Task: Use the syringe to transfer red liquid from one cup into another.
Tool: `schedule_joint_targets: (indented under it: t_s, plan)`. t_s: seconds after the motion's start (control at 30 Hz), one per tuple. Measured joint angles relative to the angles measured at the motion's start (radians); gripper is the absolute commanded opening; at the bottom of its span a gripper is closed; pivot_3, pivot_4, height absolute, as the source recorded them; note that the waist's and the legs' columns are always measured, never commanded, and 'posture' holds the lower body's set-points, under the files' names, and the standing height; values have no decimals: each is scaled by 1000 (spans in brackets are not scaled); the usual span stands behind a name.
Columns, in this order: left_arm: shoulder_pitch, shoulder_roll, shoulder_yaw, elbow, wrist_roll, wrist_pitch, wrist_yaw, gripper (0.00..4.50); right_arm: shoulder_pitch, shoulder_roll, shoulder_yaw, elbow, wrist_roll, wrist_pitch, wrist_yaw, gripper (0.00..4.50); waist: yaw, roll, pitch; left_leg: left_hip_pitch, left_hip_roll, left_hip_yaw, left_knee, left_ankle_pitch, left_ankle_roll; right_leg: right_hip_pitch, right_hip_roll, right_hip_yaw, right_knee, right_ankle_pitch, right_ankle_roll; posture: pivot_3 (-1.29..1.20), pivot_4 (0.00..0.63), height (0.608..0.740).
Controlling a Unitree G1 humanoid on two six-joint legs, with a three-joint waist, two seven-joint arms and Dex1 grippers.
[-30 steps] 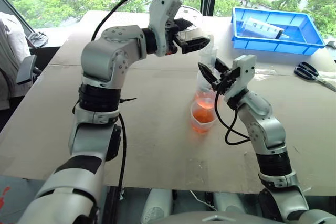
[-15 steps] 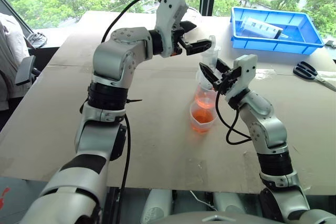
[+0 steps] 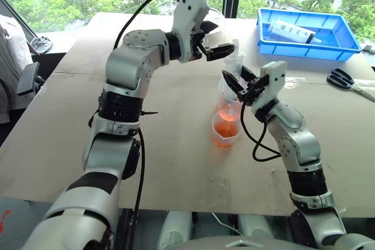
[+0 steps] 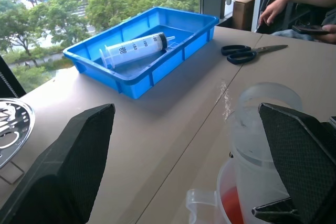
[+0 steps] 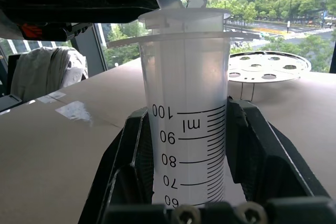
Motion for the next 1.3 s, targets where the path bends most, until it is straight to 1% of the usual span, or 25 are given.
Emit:
schedule_joint_targets:
  t_s: [0.1,0.17,0.2,0.23,0.3,0.33,0.37,0.57,1.3]
  plan:
    - [0,-4,-1,28,1,-52,-37,3641,0,-1,0,0,5,1,6,1476,0,0,0,0,0,0,0,0,0,0,0,0,0,0,0,0,150,740]
    - [0,-10,-3,51,0,-97,-78,2671,0,-1,1,0,11,2,19,1476,0,0,0,0,0,0,0,0,0,0,0,0,0,0,0,0,150,740]
    - [0,-9,-10,59,1,-121,-99,2105,0,-1,6,-2,15,2,26,1476,-1,0,0,0,0,0,0,0,0,0,0,0,0,0,0,0,150,740]
    - [0,-8,-14,68,3,-152,-127,1684,0,-1,7,-3,20,3,30,1476,-1,0,0,0,0,0,0,0,0,0,0,0,0,0,0,0,150,740]
    - [1,-3,-23,84,11,-212,-178,569,0,-2,7,-3,33,4,38,1476,-1,0,0,0,0,0,0,0,0,0,0,0,0,0,0,0,150,740]
    - [2,-2,-27,90,14,-240,-201,121,0,-3,7,-4,36,4,40,1476,0,0,0,0,0,0,0,0,0,0,0,0,0,0,0,0,150,740]
    - [2,-2,-28,93,16,-256,-211,0,-1,-3,5,-5,37,5,40,1476,0,0,0,0,0,0,0,0,0,0,0,0,0,0,0,0,150,740]
    - [2,-4,-26,120,27,-301,-241,0,-1,-12,6,-6,48,15,49,1476,-1,0,0,0,0,0,0,-1,1,0,0,0,0,0,0,0,150,740]
    - [0,-14,-23,144,40,-300,-236,0,-5,-39,10,-11,35,35,53,1475,0,0,0,0,0,0,1,-1,2,0,0,0,1,0,0,0,150,740]
